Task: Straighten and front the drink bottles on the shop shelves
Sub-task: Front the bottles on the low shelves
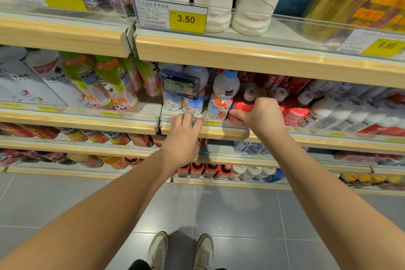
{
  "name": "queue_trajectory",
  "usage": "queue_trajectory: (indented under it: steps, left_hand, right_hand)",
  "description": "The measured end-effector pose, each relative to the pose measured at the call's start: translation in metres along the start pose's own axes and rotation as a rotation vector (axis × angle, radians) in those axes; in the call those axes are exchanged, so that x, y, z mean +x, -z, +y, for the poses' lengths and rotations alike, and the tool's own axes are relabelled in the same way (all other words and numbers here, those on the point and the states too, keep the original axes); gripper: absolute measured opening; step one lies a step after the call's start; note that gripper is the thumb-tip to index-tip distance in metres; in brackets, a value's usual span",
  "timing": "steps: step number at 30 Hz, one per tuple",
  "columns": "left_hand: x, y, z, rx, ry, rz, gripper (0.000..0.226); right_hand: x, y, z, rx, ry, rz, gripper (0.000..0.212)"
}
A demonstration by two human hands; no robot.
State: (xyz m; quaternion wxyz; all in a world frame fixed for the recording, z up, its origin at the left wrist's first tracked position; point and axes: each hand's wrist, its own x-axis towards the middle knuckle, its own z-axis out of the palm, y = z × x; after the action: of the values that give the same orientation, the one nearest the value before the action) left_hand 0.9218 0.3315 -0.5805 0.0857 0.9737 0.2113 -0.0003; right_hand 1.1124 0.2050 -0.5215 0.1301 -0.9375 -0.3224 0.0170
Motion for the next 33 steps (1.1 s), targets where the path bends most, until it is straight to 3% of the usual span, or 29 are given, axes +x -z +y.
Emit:
queue_trajectory:
  steps: [5, 11, 18, 24, 33]
  left_hand:
    - [0.0, -0.001, 0.0, -0.014, -0.002, -0.002, 0.075]
    - [0.0, 0.001, 0.001, -0.024, 0.016, -0.016, 0.075]
    - [-0.001, 0.004, 0.0, -0.052, 0.03, -0.032, 0.075]
    - [-0.005, 0.003, -0.004, -0.115, 0.055, 0.018, 0.072]
    - [-0.04, 0.013, -0.005, -0.086, 0.136, 0.005, 0.073]
  right_hand:
    - [0.0, -0.004, 0.003, 0.052, -0.034, 0.008, 0.07]
    - [0.004, 0.001, 0.0, -0.126, -0.027, -0.025, 0.076]
    - [-0.006, -0.001, 0.012, 0.056, -0.041, -0.027, 0.05]
    - [-0.046, -0.008, 0.025, 0.067, 0.231, 0.124, 0.071]
    - [-0.077, -0.009, -0.001, 0.246, 0.368, -0.096, 0.065]
